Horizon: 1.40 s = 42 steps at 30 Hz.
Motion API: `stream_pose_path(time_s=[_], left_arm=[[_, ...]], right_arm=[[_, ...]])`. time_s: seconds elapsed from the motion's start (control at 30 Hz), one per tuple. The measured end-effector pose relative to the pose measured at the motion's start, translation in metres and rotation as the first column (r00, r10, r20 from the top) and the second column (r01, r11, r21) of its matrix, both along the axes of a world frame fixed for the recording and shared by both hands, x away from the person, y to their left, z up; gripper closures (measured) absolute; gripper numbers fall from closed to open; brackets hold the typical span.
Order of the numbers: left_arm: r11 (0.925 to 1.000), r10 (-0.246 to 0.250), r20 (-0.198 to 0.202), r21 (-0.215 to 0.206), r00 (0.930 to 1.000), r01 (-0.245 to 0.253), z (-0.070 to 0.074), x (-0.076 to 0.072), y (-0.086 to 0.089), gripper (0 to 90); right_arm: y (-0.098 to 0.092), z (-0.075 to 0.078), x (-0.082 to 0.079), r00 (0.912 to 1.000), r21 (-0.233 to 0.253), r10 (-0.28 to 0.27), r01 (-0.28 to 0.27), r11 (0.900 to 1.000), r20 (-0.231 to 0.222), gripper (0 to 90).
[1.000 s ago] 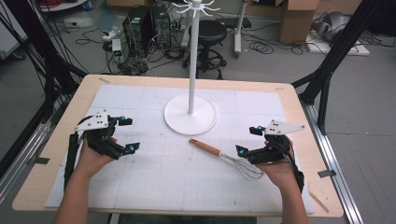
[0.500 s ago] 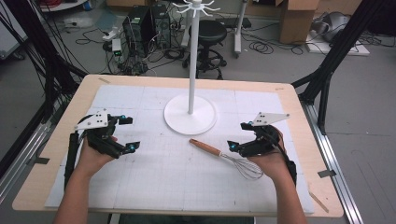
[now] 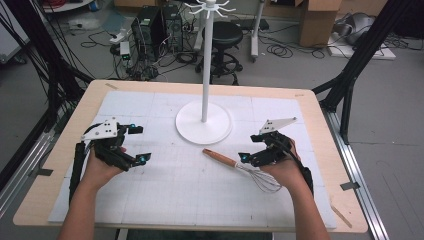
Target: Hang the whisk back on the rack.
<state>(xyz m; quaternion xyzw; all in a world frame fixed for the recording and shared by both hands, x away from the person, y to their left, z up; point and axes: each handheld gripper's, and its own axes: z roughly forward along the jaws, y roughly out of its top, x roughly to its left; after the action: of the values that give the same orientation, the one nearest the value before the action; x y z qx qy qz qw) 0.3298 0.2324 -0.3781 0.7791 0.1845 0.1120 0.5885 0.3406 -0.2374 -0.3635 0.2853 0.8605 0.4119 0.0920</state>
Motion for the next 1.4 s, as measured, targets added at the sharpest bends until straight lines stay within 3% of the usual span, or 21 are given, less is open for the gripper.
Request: stream_pose_path(time_s=[0.4, 0.87, 1.07, 1.3, 1.4], left_arm=[[1.0000, -0.003, 0.004, -0.005, 1.0000, 0.003, 0.000, 0.001, 0.001, 1.7], [1.0000, 0.000, 0.003, -0.005, 1.0000, 0.000, 0.000, 0.001, 0.000, 1.7], [1.0000, 0.001, 0.005, -0.004, 1.0000, -0.001, 0.001, 0.001, 0.001, 1.7], [1.0000, 0.001, 0.009, -0.007, 1.0000, -0.001, 0.002, 0.001, 0.002, 1.7], [1.0000, 0.003, 0.008, -0.007, 1.0000, -0.003, 0.002, 0.001, 0.002, 1.7]], right_arm=[[0.024, -0.002, 0.012, 0.9981, -0.115, 0.031, -0.037, 0.993, -0.052, 26.8], [0.034, -0.012, 0.022, 0.9908, -0.186, 0.034, -0.058, 0.981, -0.131, 34.0], [0.047, -0.015, 0.029, 0.9845, -0.248, 0.038, -0.080, 0.965, -0.171, 35.0], [0.059, -0.020, 0.034, 0.9754, -0.286, 0.059, -0.120, 0.951, -0.212, 41.4], [0.065, -0.026, 0.038, 0.9653, -0.307, 0.057, -0.136, 0.942, -0.255, 46.5]])
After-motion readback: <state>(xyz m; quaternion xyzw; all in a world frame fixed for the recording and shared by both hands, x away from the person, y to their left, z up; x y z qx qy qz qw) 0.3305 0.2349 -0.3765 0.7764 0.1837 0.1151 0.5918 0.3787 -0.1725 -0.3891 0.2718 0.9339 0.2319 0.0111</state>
